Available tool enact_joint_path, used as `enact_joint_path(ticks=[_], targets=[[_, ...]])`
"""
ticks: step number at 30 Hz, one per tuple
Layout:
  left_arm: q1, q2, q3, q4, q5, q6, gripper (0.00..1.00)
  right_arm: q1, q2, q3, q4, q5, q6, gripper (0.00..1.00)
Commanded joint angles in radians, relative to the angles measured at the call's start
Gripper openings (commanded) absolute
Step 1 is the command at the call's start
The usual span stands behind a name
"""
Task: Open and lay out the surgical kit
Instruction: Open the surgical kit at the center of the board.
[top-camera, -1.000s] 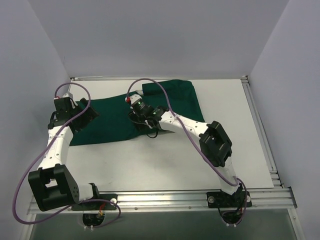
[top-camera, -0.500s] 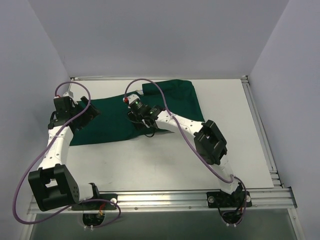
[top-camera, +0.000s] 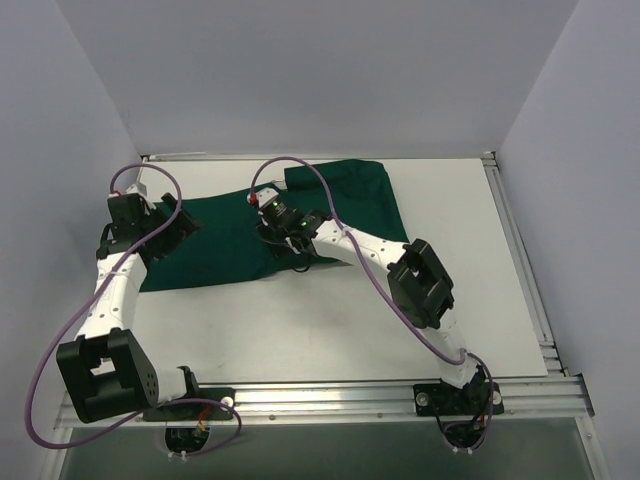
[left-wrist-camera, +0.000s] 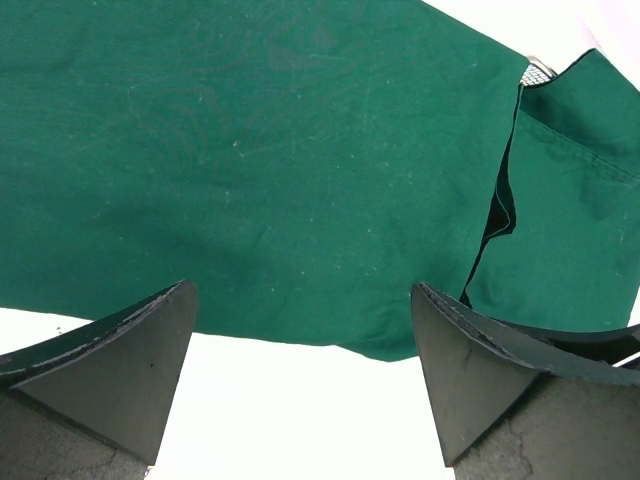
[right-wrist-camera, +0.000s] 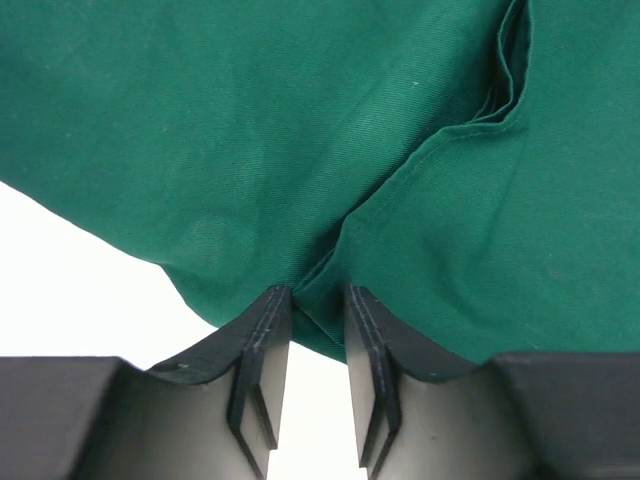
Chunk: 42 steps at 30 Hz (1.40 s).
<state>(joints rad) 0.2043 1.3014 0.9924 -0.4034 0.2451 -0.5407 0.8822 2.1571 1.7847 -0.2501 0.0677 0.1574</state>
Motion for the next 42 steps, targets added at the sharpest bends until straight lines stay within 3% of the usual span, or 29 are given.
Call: enact_joint_path(ticks=[1,10,24,29,32,33,34,42], targets=[[-0.002,-0.022,-0.003,0.046,0.020,-0.004,0.97,-0.020,0.000,0.038,0.012,0.015,0.005,0.25],[-0.002,-0.022,-0.008,0.051,0.033,-0.008,0.97,-0.029,-0.008,0.044,0.009,0.014,0.008,0.31],[-0.002,-0.019,-0.012,0.058,0.040,-0.007,0.97,-0.046,-0.005,0.055,0.023,-0.031,0.016,0.22],[-0.002,-0.013,-0.014,0.063,0.048,-0.013,0.97,-0.049,-0.009,0.056,0.025,-0.032,0.019,0.24],[-0.002,-0.013,-0.015,0.064,0.051,-0.015,0.97,-0.054,-0.005,0.059,0.025,-0.042,0.019,0.16],[-0.002,-0.013,-0.015,0.063,0.051,-0.013,0.97,-0.055,-0.003,0.059,0.026,-0.045,0.021,0.04],[-0.002,-0.014,-0.015,0.063,0.052,-0.015,0.97,-0.057,-0.002,0.061,0.025,-0.057,0.022,0.00],[-0.002,-0.016,-0.017,0.061,0.051,-0.015,0.97,-0.075,-0.017,0.059,0.038,-0.033,0.037,0.00]])
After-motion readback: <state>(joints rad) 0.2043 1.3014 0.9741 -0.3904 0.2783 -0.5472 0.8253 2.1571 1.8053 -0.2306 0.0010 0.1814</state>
